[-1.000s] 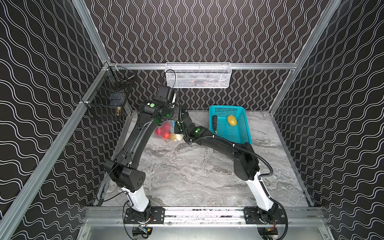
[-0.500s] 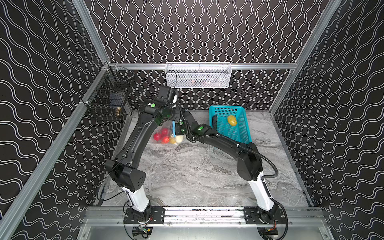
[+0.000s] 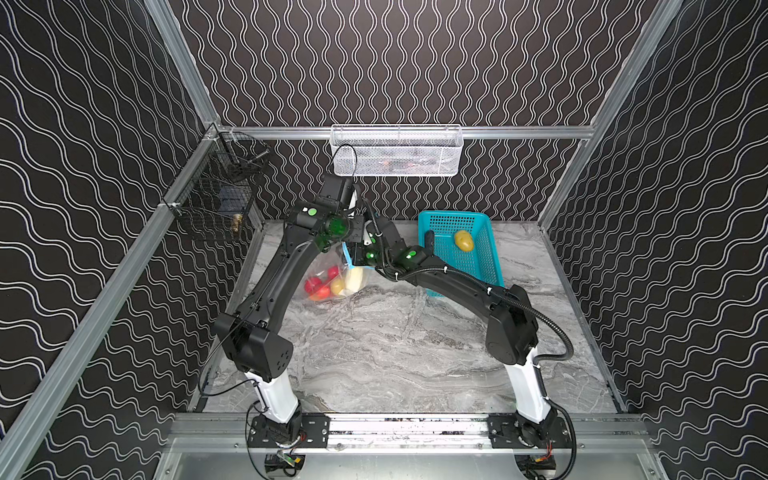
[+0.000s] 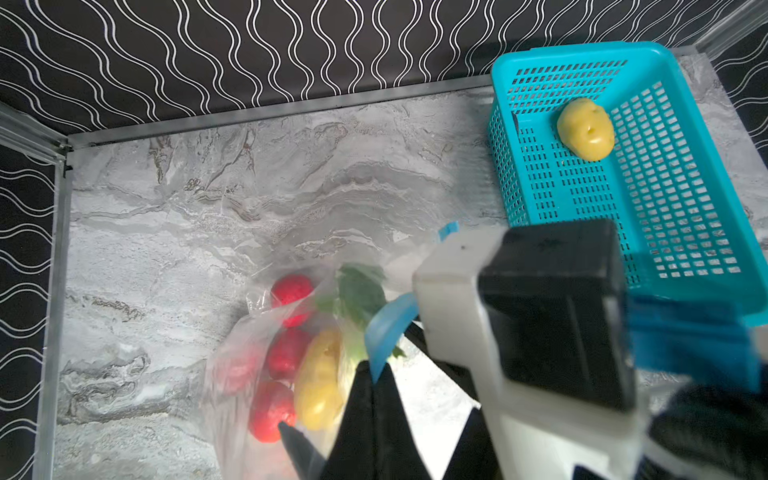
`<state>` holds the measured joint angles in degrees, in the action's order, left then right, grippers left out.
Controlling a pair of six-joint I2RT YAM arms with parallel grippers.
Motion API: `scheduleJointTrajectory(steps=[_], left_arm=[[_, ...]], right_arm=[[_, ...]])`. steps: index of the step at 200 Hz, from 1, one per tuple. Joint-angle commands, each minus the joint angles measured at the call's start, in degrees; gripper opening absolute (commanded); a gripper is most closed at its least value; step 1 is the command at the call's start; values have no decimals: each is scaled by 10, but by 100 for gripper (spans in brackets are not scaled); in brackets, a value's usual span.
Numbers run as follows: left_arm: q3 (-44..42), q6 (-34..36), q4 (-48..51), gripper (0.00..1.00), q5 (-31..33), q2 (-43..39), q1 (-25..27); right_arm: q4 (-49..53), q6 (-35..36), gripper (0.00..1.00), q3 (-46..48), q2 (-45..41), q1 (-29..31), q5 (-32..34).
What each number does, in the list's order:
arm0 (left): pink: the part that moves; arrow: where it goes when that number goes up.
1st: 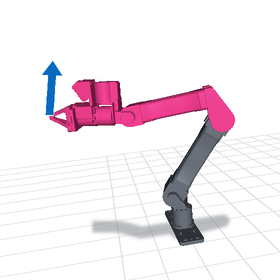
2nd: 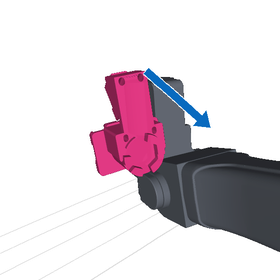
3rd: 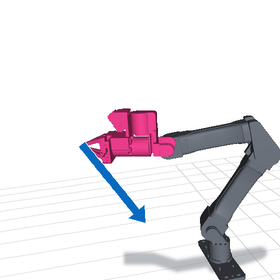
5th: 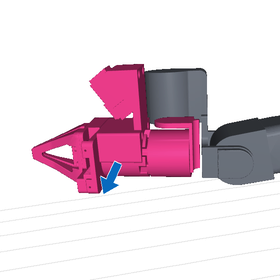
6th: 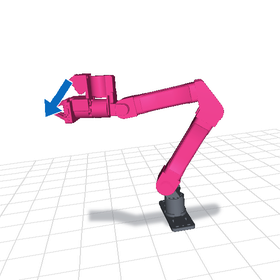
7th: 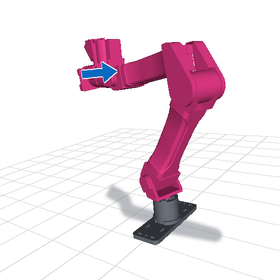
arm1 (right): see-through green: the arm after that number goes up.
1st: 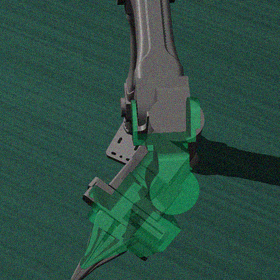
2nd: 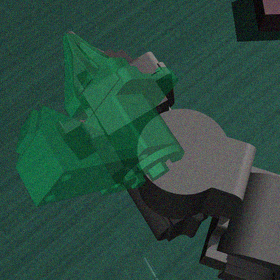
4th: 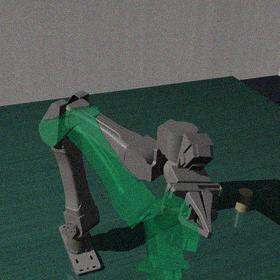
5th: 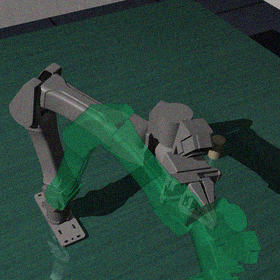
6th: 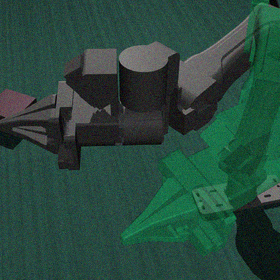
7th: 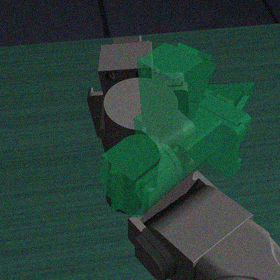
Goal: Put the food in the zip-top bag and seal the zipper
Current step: 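Lower the radish into the bag and open the right gripper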
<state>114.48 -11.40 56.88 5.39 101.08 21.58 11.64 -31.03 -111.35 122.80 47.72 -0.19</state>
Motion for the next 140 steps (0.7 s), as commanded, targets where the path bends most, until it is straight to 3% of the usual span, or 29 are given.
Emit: scheduleJointTrajectory(steps=[1,13,28,48,140], left_arm=[[-3,12,2,0,4,-1,-1],[-5,13,1,0,4,-4,-1],[-10,13,-1,0,5,-7,-1],[-18,13,-5,0,6,-11,-1],[-30,15,-10,0,15,-12,-1]], right_arm=[[-3,-30,87,-1,-5,-7,32],[3,-42,82,2,-3,-14,35],[-3,-58,69,13,-1,-25,21],[-13,-76,61,26,-6,-34,6],[-57,-84,65,131,-124,-35,-9]])
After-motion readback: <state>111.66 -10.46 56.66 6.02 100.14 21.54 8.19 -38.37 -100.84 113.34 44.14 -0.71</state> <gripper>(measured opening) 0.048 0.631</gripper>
